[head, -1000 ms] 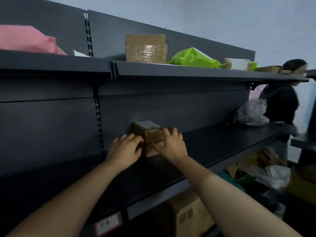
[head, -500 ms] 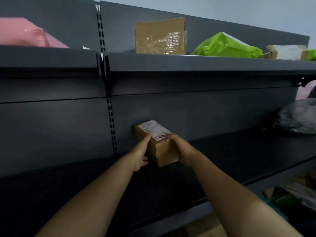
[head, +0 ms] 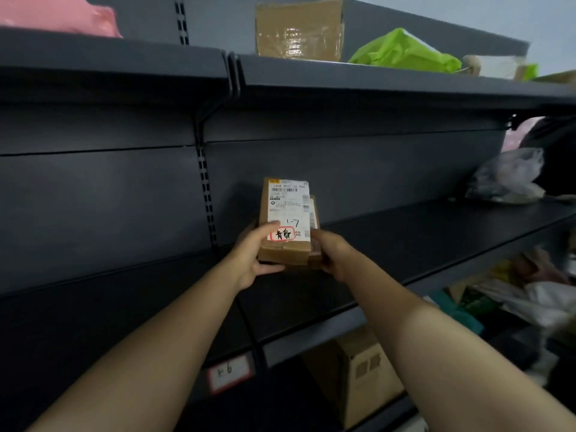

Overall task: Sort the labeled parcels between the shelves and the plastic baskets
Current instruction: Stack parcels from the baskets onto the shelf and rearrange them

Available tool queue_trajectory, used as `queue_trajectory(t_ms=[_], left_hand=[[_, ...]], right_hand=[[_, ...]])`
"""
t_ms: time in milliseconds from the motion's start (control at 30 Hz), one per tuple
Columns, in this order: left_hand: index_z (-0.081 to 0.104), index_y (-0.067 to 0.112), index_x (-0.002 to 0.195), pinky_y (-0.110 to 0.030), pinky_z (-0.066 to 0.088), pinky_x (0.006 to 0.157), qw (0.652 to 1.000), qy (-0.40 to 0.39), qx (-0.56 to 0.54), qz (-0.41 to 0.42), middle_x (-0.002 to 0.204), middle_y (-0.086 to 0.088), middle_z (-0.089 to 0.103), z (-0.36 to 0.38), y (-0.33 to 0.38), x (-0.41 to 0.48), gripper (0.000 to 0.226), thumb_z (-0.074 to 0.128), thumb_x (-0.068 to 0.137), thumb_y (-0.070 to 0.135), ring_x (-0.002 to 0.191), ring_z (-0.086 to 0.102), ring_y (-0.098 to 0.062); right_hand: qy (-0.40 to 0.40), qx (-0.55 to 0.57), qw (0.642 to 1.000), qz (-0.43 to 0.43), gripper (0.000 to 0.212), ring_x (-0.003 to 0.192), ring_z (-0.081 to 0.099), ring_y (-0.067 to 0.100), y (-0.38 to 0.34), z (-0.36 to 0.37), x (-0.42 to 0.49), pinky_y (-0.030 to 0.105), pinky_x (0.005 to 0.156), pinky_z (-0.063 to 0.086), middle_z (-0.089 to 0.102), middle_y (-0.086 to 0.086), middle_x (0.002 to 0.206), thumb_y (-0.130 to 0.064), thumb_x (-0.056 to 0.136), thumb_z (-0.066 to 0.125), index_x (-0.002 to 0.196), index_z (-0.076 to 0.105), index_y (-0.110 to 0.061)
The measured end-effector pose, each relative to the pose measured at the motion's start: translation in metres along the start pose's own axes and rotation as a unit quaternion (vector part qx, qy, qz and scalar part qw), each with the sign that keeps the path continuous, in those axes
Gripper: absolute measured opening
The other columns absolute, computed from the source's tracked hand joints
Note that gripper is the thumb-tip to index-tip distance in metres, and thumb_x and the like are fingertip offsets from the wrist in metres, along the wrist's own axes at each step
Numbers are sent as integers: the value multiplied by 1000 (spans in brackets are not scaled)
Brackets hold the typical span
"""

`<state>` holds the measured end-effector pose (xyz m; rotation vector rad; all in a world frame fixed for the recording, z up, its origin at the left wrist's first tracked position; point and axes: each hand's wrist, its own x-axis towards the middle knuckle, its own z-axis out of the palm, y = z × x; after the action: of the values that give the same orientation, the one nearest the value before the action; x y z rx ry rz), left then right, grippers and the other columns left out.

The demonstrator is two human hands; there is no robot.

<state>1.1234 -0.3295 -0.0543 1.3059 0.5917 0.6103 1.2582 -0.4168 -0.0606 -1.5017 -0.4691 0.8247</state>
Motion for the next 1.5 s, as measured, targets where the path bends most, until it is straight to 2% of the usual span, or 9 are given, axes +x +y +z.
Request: queue_trajectory(t_ms=[200,400,600,733,900,1067,1233,1433,1500], left_hand=[[54,20,128,-46,55,76,998,-52,-28,-8,112,-5,69,-2,-10,-56,44,60,88,36,104,64,-25],[62,22,115,-47,52,85,993,-109,-19,-30,102,-4,71,28,-21,-116,33,56,90,42,101,65,-24],[62,24,98,-46,49,89,977,-205,17,-62,97,-2,71,98,-52,-179,19,51,93,38,92,64,-21],[60,21,111,-46,49,88,955,-271,35,-116,99,-5,71,160,-87,-234,26,46,92,33,90,64,-22],[59,22,102,-42,50,83,920,-354,63,-156,90,-4,71,245,-138,-325,18,46,92,29,85,63,-21],[57,27,113,-44,51,83,894,-417,45,-161,99,-3,72,322,-195,-416,23,52,91,26,94,65,-22],[51,27,123,-36,50,68,884,-433,16,-174,104,-3,70,377,-236,-481,33,56,91,23,92,66,-20],[38,27,138,-48,54,86,848,-481,55,-216,116,-7,66,426,-291,-519,54,61,90,18,100,67,-25],[33,27,140,-46,54,84,845,-484,73,-215,119,-6,64,438,-309,-527,55,59,91,17,99,66,-24]], right_hand=[[85,28,993,-77,32,78,65,13,18,4,-75,22,54,47,68,3,108,-25,98,55,129,51,-22],[207,8,973,-102,47,107,61,23,50,-23,-151,41,95,51,62,6,124,-36,95,57,136,47,-15],[277,26,959,-60,44,85,61,18,86,-91,-246,32,65,54,64,6,114,-37,92,58,132,51,-19],[333,51,941,-23,37,81,63,22,126,-151,-324,43,75,57,66,8,107,-31,92,58,126,55,-17],[400,117,909,23,18,90,63,20,183,-227,-442,40,79,54,67,4,105,-28,91,56,108,59,-27],[466,194,862,49,24,100,65,23,240,-299,-563,50,95,49,70,7,107,-24,92,57,115,60,-24],[521,229,820,62,36,91,65,23,288,-345,-655,46,89,49,71,8,103,-22,93,54,129,54,-23],[569,252,778,88,32,82,64,21,335,-383,-717,36,67,48,70,6,94,-23,94,54,126,56,-19],[590,244,764,96,35,91,65,22,352,-397,-724,40,76,50,71,7,101,-27,92,57,127,55,-22]])
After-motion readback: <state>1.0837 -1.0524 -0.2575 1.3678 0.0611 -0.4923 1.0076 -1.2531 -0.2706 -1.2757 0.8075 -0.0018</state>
